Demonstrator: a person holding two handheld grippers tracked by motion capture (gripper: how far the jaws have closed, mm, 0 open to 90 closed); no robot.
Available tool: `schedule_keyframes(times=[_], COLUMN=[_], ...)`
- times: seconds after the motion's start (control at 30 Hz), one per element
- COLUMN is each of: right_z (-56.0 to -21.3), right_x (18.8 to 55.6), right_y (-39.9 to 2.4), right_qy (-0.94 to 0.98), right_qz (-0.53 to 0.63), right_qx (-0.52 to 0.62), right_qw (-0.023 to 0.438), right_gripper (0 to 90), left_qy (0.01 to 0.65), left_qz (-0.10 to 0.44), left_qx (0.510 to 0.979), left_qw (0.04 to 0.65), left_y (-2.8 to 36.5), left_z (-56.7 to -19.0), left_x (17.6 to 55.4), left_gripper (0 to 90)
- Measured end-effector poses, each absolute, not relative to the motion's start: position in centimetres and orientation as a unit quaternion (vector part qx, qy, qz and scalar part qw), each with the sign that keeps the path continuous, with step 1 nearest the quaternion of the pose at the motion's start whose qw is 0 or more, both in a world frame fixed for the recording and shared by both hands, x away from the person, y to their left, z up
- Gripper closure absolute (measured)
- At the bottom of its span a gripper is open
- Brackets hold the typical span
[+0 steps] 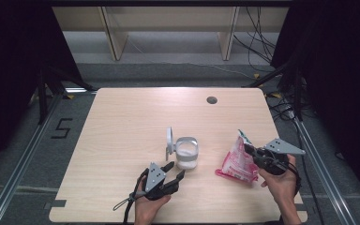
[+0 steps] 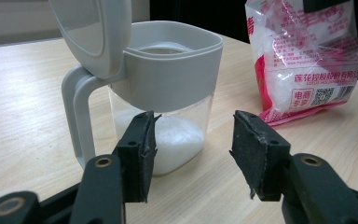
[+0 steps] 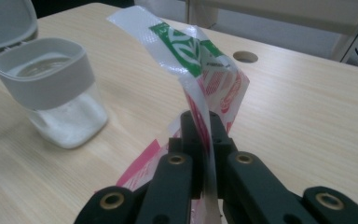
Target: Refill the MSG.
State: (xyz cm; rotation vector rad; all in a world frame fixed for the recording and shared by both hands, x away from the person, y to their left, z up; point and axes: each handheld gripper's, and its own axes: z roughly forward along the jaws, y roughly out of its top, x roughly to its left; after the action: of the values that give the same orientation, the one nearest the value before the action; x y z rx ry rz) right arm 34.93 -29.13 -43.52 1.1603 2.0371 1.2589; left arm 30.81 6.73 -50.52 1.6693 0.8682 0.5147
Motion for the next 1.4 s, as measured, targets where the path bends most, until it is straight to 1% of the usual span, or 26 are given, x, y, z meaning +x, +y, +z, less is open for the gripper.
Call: schedule_keyframes(times=[0.13, 0.17, 0.23, 0.33, 0.43, 0.63, 0.7, 0.77, 0.83, 0.9, 0.97, 1.03, 1.07, 1.13, 1.17, 1.23, 1.33, 1.4], right_z=[-44.3, -44.4, -44.4, -44.5, -44.7, -45.1, -45.3, -45.3, -45.4, -45.5, -45.8, -45.8, -45.9, -45.9, -45.9, -45.9, -46.0, -46.0], right_x=[35.5, 35.5, 35.6, 35.6, 35.9, 35.9, 36.2, 36.0, 36.3, 36.3, 36.6, 36.5, 36.6, 36.6, 36.5, 36.5, 36.6, 36.4], right_y=[-29.7, -29.7, -30.0, -29.9, -30.1, -30.1, -30.4, -30.5, -30.7, -30.6, -31.0, -31.0, -31.2, -31.3, -31.2, -31.3, -31.6, -31.6], right_qy=[0.747, 0.74, 0.742, 0.738, 0.737, 0.73, 0.732, 0.727, 0.728, 0.72, 0.723, 0.717, 0.719, 0.715, 0.713, 0.711, 0.708, 0.701], right_qz=[0.451, 0.455, 0.451, 0.452, 0.455, 0.447, 0.451, 0.444, 0.446, 0.448, 0.447, 0.446, 0.443, 0.445, 0.439, 0.436, 0.434, 0.438], right_qx=[0.422, 0.433, 0.43, 0.439, 0.433, 0.454, 0.445, 0.464, 0.457, 0.472, 0.464, 0.481, 0.475, 0.479, 0.491, 0.495, 0.495, 0.507], right_qw=[0.245, 0.239, 0.246, 0.242, 0.249, 0.245, 0.252, 0.242, 0.251, 0.24, 0.249, 0.236, 0.246, 0.248, 0.24, 0.244, 0.254, 0.245], right_gripper=[89.9, 89.9, 89.7, 89.2, 88.3, 86.8, 86.1, 85.4, 85.2, 84.8, 84.2, 83.2, 82.6, 79.9, 77.6, 77.0, 73.0, 72.7], left_qy=[0.368, 0.368, 0.371, 0.373, 0.374, 0.369, 0.368, 0.37, 0.37, 0.37, 0.369, 0.37, 0.37, 0.37, 0.37, 0.37, 0.371, 0.371], left_qz=[0.218, 0.218, 0.218, 0.217, 0.218, 0.222, 0.222, 0.221, 0.221, 0.22, 0.221, 0.22, 0.22, 0.221, 0.221, 0.222, 0.222, 0.223], left_qx=[0.711, 0.712, 0.712, 0.71, 0.709, 0.71, 0.712, 0.71, 0.71, 0.71, 0.711, 0.711, 0.711, 0.712, 0.712, 0.711, 0.711, 0.711], left_qw=[0.557, 0.557, 0.555, 0.557, 0.556, 0.557, 0.555, 0.558, 0.557, 0.557, 0.556, 0.556, 0.555, 0.554, 0.554, 0.555, 0.555, 0.554], left_y=[6.9, 6.9, 7.0, 7.1, 7.3, 7.7, 7.8, 7.8, 7.8, 7.8, 7.8, 7.8, 7.8, 7.9, 8.0, 8.0, 8.0, 8.0], left_z=[-50.4, -50.4, -50.4, -50.3, -50.3, -50.2, -50.2, -50.2, -50.2, -50.2, -50.2, -50.3, -50.3, -50.3, -50.3, -50.3, -50.3, -50.3], left_x=[30.7, 30.7, 30.7, 30.7, 30.7, 30.9, 30.9, 30.9, 30.9, 30.9, 30.9, 30.9, 30.9, 31.0, 31.0, 31.0, 30.9, 30.9], left_gripper=[48.4, 48.0, 47.3, 46.2, 46.0, 45.7, 45.7, 45.7, 45.8, 45.7, 45.7, 45.7, 45.7, 45.7, 45.7, 45.7, 45.6, 45.5])
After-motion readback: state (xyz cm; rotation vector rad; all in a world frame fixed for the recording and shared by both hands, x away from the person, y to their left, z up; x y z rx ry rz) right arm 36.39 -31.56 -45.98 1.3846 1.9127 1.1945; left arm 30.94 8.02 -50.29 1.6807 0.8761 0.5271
